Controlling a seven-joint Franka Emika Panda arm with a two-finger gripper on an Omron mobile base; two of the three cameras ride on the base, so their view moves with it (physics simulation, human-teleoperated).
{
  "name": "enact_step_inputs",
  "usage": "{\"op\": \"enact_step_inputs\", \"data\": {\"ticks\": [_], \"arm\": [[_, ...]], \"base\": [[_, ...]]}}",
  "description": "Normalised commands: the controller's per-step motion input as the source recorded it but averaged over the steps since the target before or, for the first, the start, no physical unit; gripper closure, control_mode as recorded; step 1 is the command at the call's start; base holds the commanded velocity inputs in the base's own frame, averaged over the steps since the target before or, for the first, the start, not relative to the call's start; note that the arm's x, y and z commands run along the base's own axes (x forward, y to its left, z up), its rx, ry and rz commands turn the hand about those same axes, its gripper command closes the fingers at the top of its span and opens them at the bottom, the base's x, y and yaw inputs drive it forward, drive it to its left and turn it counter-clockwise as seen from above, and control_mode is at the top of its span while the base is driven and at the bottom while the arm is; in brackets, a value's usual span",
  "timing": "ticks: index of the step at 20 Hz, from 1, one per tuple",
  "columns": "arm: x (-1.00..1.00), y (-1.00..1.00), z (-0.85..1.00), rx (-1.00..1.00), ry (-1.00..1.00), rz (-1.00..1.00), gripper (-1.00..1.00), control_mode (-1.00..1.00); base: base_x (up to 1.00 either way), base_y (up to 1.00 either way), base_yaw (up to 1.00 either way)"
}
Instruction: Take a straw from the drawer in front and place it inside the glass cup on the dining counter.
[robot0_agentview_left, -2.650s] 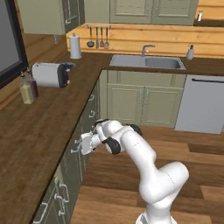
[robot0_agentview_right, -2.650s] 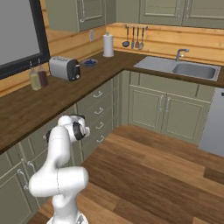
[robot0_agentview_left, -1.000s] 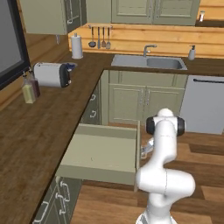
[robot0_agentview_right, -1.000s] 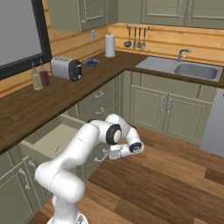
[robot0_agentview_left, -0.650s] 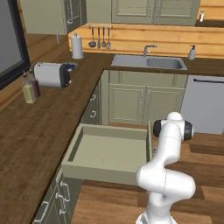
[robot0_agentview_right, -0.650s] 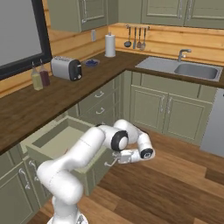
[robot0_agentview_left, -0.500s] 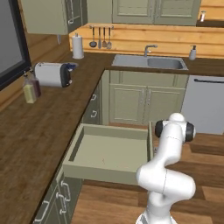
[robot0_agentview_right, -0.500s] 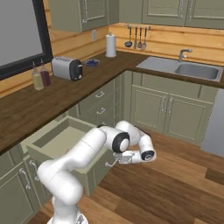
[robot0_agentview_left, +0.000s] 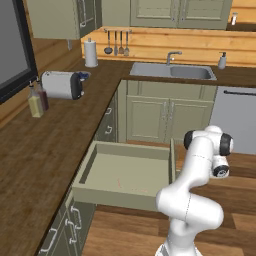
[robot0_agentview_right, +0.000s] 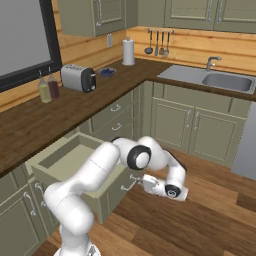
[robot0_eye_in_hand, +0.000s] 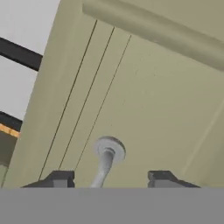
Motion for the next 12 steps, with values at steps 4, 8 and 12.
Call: {"op": "enact_step_inputs", "data": {"ticks": [4,8,12], "arm": [[-0.30,-1.00,0.00,0.00,0.14,-0.35,-1.00,-1.00],[-0.62,-0.70,0.35,-0.02,-0.08,-0.30,-1.00,-1.00],[-0.57,0.17,0.97,-0.29,-0.21,-0.06,-1.00,-1.00]], "base": [[0.00,0.00,0.00],[0.00,0.00,0.00],[0.00,0.00,0.00]]}}
